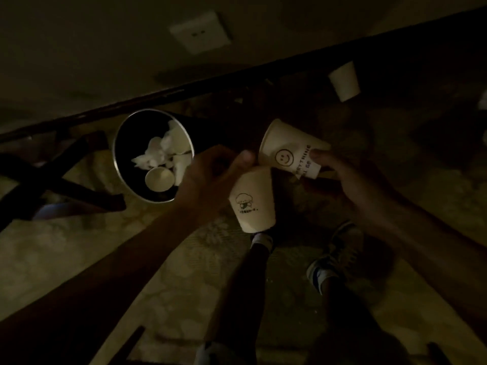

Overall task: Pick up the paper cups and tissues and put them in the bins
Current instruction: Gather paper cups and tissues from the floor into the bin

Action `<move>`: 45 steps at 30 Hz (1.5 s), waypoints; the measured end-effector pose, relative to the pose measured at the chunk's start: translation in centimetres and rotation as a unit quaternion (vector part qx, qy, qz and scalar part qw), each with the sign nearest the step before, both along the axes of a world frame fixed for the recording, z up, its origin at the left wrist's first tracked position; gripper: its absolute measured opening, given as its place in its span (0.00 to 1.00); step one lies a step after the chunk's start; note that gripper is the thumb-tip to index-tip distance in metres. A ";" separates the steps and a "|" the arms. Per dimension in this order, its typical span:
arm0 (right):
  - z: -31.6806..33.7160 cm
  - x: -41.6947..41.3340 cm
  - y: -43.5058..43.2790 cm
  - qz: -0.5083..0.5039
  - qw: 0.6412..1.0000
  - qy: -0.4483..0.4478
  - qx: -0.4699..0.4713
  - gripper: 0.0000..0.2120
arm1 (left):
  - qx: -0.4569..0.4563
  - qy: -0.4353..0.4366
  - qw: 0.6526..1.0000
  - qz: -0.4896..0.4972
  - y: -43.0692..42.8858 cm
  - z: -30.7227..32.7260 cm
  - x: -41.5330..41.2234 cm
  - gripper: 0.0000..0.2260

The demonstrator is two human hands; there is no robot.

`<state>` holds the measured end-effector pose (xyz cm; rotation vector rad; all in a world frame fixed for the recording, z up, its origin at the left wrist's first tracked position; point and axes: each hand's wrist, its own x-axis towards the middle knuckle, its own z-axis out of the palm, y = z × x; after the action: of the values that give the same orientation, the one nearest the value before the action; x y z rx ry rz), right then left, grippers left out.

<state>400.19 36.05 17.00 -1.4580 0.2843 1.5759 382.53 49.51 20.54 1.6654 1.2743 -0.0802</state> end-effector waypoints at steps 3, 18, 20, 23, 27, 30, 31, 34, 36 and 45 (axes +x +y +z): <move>1.1 -0.7 2.0 0.036 0.999 0.000 0.014 0.31 | 0.049 0.010 0.995 0.090 1.5 1.5 -4.3 0.26; -0.4 -10.5 8.9 0.037 0.997 0.066 0.012 0.13 | -0.020 0.132 0.959 0.251 9.6 -8.3 -17.2 0.11; -0.3 -11.0 9.2 0.012 0.995 0.098 0.006 0.10 | -0.040 0.130 0.964 0.228 9.6 -9.7 -17.5 0.14; -0.5 -11.8 9.6 -0.021 0.990 0.141 -0.007 0.13 | -0.069 0.147 0.967 0.196 9.3 -11.3 -17.5 0.17; -0.6 -13.0 10.0 -0.060 0.984 0.160 -0.044 0.15 | -0.019 0.193 0.973 0.122 8.2 -11.4 -17.9 0.21; -0.3 -14.1 10.4 -0.078 0.981 0.170 -0.049 0.17 | 0.088 0.164 0.975 0.120 7.4 -9.4 -19.0 0.17; -0.1 -14.4 10.5 -0.082 0.980 0.174 -0.050 0.18 | 0.090 0.138 0.978 0.129 7.1 -8.6 -19.4 0.16; 0.6 -15.7 11.2 -0.072 0.978 0.194 -0.042 0.19 | -0.077 -0.046 0.977 0.191 6.3 -6.6 -19.8 0.13; 1.0 -16.7 11.7 -0.043 0.978 0.202 -0.031 0.18 | -0.233 -0.125 0.930 0.256 6.2 -5.5 -19.7 0.17; 2.1 -18.2 13.8 -0.028 0.969 0.242 0.024 0.23 | -0.235 -0.119 0.936 0.233 10.0 -3.4 -20.0 0.15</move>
<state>381.94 49.85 19.06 -1.0001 0.5597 1.8638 362.55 59.55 17.14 0.9103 1.3075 0.0971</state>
